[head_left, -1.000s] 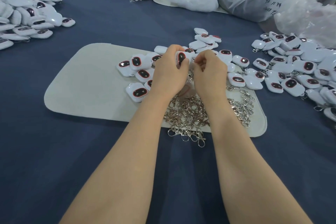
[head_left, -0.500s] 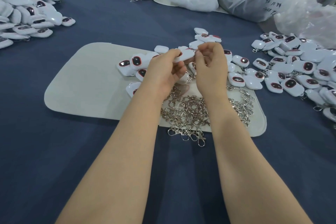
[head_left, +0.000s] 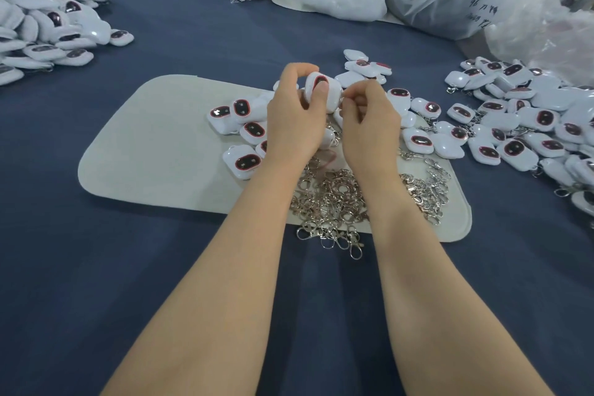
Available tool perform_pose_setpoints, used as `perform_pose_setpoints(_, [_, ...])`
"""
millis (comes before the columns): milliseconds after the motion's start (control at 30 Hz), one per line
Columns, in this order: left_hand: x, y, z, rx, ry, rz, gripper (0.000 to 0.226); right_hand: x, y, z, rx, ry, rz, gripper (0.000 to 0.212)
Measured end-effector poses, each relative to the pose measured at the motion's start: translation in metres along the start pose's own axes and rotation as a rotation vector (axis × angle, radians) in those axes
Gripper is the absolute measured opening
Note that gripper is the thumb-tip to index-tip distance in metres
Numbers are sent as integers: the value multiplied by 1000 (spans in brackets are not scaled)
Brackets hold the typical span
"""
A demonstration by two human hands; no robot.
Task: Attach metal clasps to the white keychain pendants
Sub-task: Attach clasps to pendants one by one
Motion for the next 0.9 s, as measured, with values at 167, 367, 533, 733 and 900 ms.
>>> perform_pose_setpoints(167, [-1, 20, 2, -230, -79, -270, 7, 7, -6, 2, 98, 73, 127, 18])
perform_pose_setpoints(367, [5, 30, 1, -359, -46, -413, 13, -4, -4, 0, 88, -51, 183, 17])
perform_pose_setpoints(533, [0, 33, 1, -382, -84, -433, 17, -5, 1, -1, 53, -56, 149, 17])
perform_pose_setpoints(733, [-7, 21, 4, -221, -102, -237, 12, -5, 1, 1, 51, -20, 42, 18])
perform_pose_setpoints(900, [-8, 6, 2, -98, -64, -82, 11, -4, 1, 1, 59, -12, 43, 16])
Point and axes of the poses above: each hand's wrist, its own z-axis towards the middle knuckle, its own x-axis out of the palm, y = z × x, the point moved 8 cm from there along z, towards the middle knuckle, and after that the axes turned 3 degrees about y, right-handed, at the moved point
